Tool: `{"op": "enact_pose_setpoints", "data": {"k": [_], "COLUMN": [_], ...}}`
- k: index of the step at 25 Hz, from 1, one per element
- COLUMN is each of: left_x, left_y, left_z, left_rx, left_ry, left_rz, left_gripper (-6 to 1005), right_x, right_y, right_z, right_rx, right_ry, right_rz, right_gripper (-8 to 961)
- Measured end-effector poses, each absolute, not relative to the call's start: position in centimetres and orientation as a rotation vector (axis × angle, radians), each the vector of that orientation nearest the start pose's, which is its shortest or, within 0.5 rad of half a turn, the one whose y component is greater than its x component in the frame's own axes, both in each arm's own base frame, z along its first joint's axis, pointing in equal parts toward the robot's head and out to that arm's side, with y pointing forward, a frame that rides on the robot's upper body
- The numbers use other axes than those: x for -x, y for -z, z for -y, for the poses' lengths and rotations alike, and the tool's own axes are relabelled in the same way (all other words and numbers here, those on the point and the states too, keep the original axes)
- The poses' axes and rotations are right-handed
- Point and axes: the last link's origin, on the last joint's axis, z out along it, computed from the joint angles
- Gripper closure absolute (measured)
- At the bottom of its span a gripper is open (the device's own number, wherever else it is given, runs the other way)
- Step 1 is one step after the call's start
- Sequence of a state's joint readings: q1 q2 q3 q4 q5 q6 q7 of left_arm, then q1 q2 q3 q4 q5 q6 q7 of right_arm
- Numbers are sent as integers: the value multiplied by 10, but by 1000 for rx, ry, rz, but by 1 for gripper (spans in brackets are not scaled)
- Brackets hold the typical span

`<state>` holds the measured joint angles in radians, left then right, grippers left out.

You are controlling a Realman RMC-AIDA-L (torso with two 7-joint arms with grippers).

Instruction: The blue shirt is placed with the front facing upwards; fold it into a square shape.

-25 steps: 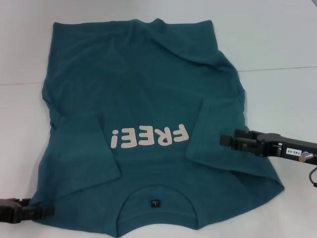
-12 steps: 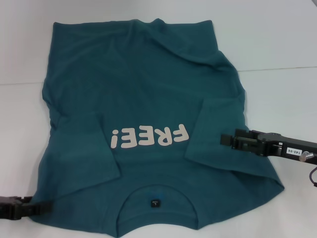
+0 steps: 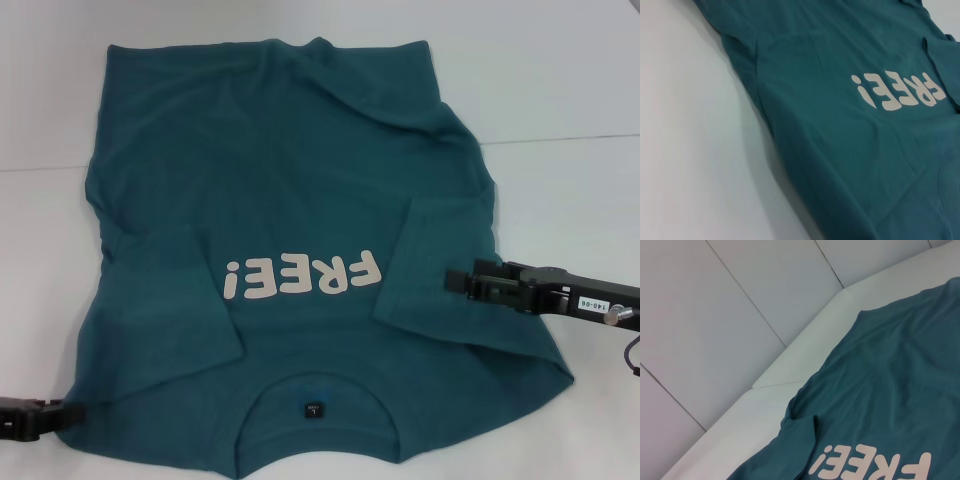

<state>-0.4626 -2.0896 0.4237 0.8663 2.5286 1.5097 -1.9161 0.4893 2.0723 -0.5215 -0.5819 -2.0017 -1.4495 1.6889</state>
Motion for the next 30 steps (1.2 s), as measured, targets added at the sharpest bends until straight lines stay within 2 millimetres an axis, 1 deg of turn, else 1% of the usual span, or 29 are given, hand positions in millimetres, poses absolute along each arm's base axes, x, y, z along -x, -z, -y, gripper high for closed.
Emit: {"op": "enact_pose_setpoints", "data": {"k": [11,14,17,18,19,20,22,23,30], "left_x": [349,349,348,348,348,348,348,348,350], "left_y": [-42,-42,-42,-42,-42,-42,-43,-43,-44], "left_z": [-302,-302,-302,-302,-303,-303,-303,-302,-300], "left_rx": [2341,2339,2338,2337,2334,2332,2328,2326,2317], "left_ry": [213,214,218,220,222,223,226,227,235], "left_rz": [1437,1442,1446,1447,1448,1450,1452,1454,1464], "left_gripper": [945,1001,1000,1000,1000,999,999,999,999], "right_x": [-301,-304,-309,-313,-313,-316,-326,-326,-343], "right_y": [-12,-17,-24,-32,-32,-36,-43,-43,-46], "right_z": [-330,-332,-332,-332,-332,-332,-330,-330,-322], "right_rx": [2358,2343,2326,2309,2309,2299,2277,2277,2226], "right_ry": [-834,-819,-803,-793,-793,-782,-711,-711,-547], "right_rz": [-1231,-1256,-1294,-1328,-1328,-1347,-1434,-1434,-1641], "right_gripper": [31,31,32,32,32,32,33,33,34]}}
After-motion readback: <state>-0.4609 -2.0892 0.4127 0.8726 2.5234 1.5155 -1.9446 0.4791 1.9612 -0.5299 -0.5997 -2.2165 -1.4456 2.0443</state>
